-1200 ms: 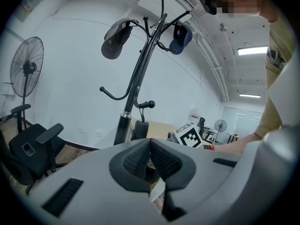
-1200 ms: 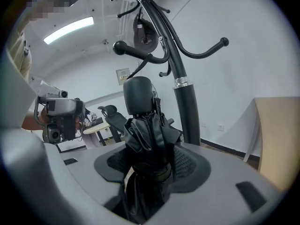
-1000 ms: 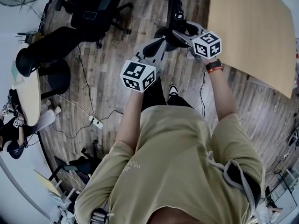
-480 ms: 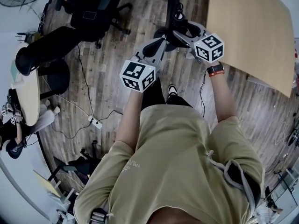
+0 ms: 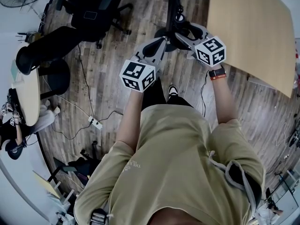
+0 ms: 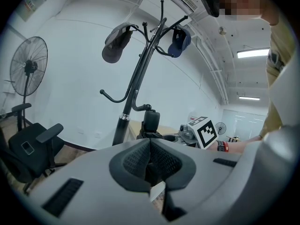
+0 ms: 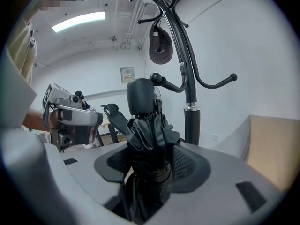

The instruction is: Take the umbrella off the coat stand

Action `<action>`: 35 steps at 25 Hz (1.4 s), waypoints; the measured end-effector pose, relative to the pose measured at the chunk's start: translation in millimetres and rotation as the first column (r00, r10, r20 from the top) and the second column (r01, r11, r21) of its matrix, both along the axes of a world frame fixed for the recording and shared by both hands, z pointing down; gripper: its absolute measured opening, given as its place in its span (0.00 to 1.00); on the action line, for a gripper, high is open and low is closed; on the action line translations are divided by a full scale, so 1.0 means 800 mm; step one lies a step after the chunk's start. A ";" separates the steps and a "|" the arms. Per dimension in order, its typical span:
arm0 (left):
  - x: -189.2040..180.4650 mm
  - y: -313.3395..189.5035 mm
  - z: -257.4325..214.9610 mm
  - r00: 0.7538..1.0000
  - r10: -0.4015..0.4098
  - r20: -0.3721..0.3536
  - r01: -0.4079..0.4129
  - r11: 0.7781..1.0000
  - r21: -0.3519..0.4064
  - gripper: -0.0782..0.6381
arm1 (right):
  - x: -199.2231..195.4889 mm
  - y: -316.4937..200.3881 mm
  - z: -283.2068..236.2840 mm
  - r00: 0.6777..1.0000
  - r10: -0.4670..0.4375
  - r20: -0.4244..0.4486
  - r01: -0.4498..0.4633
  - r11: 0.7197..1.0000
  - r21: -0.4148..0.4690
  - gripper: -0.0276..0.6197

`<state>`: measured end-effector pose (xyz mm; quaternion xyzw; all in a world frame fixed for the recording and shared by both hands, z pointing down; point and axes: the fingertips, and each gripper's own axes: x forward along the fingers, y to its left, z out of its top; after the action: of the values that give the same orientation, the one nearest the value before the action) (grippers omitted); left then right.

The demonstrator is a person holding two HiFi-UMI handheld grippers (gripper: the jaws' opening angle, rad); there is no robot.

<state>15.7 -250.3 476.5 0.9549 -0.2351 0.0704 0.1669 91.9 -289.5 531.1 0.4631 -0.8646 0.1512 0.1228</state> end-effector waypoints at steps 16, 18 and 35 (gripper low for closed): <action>-0.007 0.002 -0.021 1.000 -0.019 -0.015 0.020 0.999 0.026 0.14 | 0.005 0.020 -0.032 0.999 0.029 0.015 -0.029 1.000 0.007 0.41; -0.009 0.005 -0.025 1.000 -0.023 -0.019 0.024 0.999 0.028 0.14 | 0.004 0.024 -0.036 0.999 0.029 0.020 -0.030 1.000 0.008 0.41; -0.009 0.026 -0.073 0.994 -0.091 -0.057 0.095 0.993 0.064 0.14 | 0.019 0.075 -0.075 0.980 0.169 0.109 -0.171 0.985 0.012 0.41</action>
<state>8.8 -229.3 418.3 0.9495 -0.2768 0.0289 0.1446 107.0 -229.3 471.5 0.5278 -0.8288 0.1767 0.0576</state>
